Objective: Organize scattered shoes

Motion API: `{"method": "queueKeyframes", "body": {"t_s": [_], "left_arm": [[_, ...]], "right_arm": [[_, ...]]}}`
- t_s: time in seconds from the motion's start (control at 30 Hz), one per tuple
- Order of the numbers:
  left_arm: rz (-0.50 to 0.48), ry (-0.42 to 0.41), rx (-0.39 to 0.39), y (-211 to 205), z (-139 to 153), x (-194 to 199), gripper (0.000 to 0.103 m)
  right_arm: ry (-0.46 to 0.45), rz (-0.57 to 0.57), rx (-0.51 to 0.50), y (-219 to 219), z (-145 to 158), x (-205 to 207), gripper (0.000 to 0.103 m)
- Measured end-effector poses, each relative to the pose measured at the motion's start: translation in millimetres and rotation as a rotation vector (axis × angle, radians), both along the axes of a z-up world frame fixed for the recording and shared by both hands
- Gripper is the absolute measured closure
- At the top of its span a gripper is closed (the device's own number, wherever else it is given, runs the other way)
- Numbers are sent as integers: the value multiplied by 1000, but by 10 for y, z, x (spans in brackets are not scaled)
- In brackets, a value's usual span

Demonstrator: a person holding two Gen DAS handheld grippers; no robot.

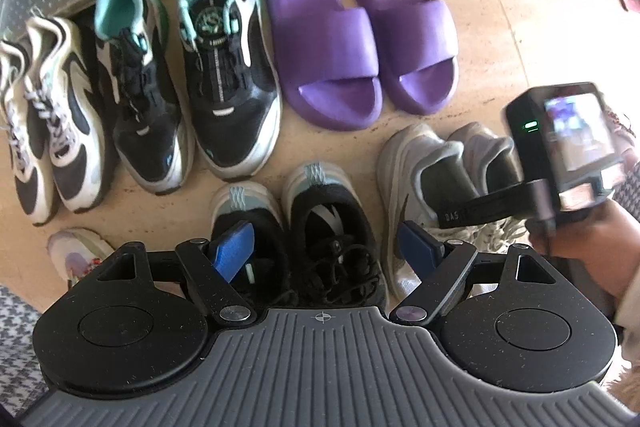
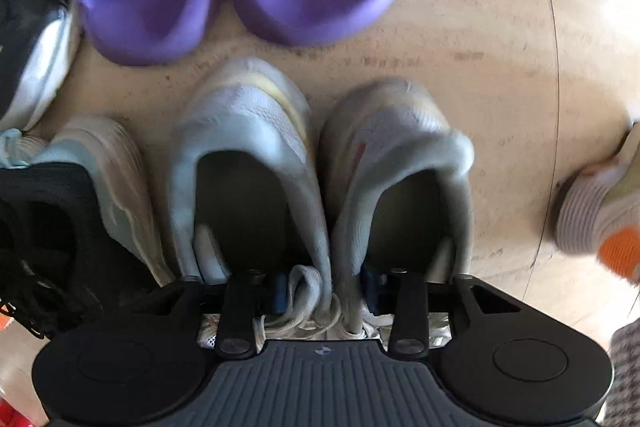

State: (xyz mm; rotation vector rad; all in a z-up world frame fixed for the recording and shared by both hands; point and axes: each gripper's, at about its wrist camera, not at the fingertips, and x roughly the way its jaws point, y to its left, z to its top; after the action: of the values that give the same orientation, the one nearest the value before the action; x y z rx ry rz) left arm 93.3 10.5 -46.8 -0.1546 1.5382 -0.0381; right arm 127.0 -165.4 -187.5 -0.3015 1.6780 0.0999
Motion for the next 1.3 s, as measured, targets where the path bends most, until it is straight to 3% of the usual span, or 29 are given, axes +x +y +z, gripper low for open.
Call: {"method": "queueKeyframes", "body": {"t_s": [0.03, 0.1, 0.23, 0.3, 0.33, 0.4, 0.43, 0.57, 0.7, 0.9, 1.0, 1.13, 1.23, 1.3], "left_arm": [[0, -17, -6, -3, 59, 9, 19], [-7, -48, -10, -14, 169, 24, 19], [-38, -135, -10, -16, 526, -5, 19], [-57, -173, -6, 17, 740, -41, 19], [-61, -186, -3, 34, 817, -47, 19], [-57, -210, 5, 83, 978, -66, 18], [-55, -225, 9, 113, 1073, -78, 18], [-95, -235, 39, 173, 1306, -165, 16], [-153, -203, 105, 136, 1229, -204, 14], [-99, -114, 133, 144, 627, -174, 15], [-134, -108, 134, 152, 587, -164, 16], [-140, -133, 154, 165, 609, -115, 15], [-143, -135, 106, 95, 646, -67, 15], [-173, -138, 65, -14, 649, -38, 15]], "right_arm": [[-27, -30, 34, -54, 159, 6, 16], [-75, -93, 105, -171, 476, 13, 17], [-222, -189, 247, -402, 1105, -89, 25], [-348, -222, 314, -508, 1479, -237, 29], [-344, -241, 355, -559, 1536, -274, 30], [-323, -280, 438, -664, 1631, -337, 53], [-322, -288, 448, -675, 1637, -364, 68], [-311, -328, 468, -719, 1533, -497, 71], [-291, -350, 459, -740, 1354, -501, 70], [-350, -381, 427, -746, 1453, -591, 53], [-378, -351, 375, -749, 1440, -574, 51], [-346, -323, 348, -721, 1360, -534, 49], [-272, -281, 328, -688, 1217, -518, 34], [-227, -243, 286, -689, 1061, -529, 34]]}}
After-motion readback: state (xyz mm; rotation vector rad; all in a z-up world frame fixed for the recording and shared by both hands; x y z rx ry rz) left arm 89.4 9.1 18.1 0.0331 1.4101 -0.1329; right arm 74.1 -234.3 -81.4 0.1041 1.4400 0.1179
